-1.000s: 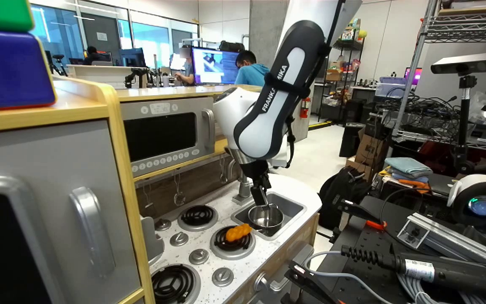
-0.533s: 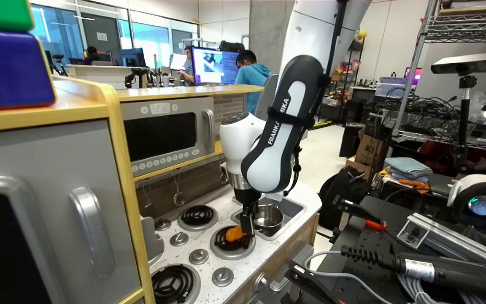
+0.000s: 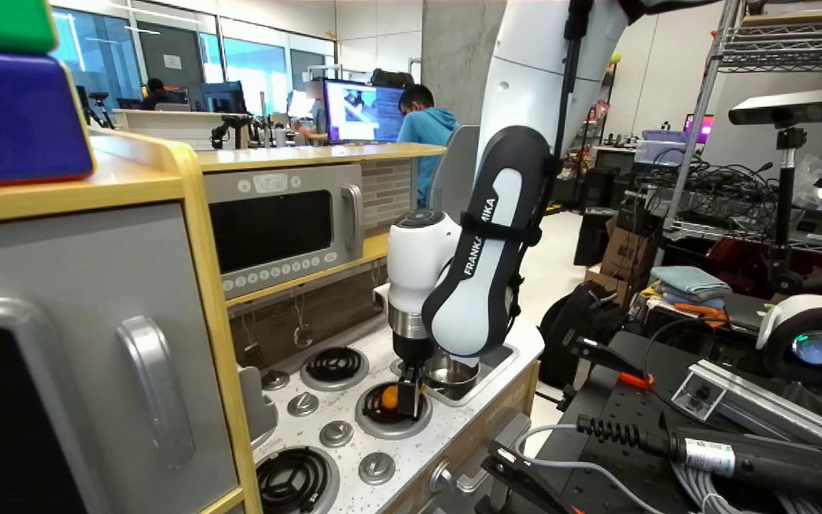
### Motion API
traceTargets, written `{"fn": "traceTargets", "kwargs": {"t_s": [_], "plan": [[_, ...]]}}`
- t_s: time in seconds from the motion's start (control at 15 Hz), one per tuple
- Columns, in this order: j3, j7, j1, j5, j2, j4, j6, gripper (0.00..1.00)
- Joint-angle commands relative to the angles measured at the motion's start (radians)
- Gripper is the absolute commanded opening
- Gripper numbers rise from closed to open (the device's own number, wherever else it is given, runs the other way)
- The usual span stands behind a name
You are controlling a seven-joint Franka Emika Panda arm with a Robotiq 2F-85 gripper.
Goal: Remove the orange object from the stove and put it inside the silver pot in the sink
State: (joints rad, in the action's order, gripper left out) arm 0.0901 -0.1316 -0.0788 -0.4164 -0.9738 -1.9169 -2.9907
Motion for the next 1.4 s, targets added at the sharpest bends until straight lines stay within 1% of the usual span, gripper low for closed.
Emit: {"fn": "traceTargets", "kwargs": {"t_s": [0.0, 0.07, 0.13, 0.2, 0.27, 0.33, 0.4, 0.6, 0.73, 0.8, 0.93, 1.0, 1.07, 1.33], "plan": [[-0.027, -0.055, 0.029, 0.026, -0.022, -0.007, -0.110, 1.00], [-0.028, -0.061, 0.029, 0.027, -0.023, -0.008, -0.123, 1.00], [-0.032, -0.068, 0.033, 0.030, -0.026, -0.007, -0.129, 0.75], [-0.037, -0.072, 0.035, 0.036, -0.024, -0.007, -0.119, 0.72], [-0.046, -0.076, 0.040, 0.044, -0.021, -0.007, -0.099, 0.66], [-0.056, -0.076, 0.046, 0.055, -0.017, -0.005, -0.072, 0.59], [-0.060, -0.072, 0.045, 0.065, -0.014, -0.001, -0.049, 0.49], [-0.057, -0.058, 0.046, 0.100, -0.011, 0.020, -0.022, 0.28], [-0.059, -0.052, 0.052, 0.125, -0.007, 0.039, 0.011, 0.13], [-0.059, -0.044, 0.050, 0.143, -0.003, 0.054, 0.045, 0.04], [-0.049, -0.025, 0.038, 0.173, 0.011, 0.078, 0.136, 0.00], [-0.042, -0.014, 0.036, 0.188, 0.018, 0.096, 0.198, 0.00], [-0.034, 0.000, 0.037, 0.200, 0.017, 0.114, 0.241, 0.03], [-0.004, 0.055, 0.045, 0.227, 0.010, 0.182, 0.364, 0.03]]}}
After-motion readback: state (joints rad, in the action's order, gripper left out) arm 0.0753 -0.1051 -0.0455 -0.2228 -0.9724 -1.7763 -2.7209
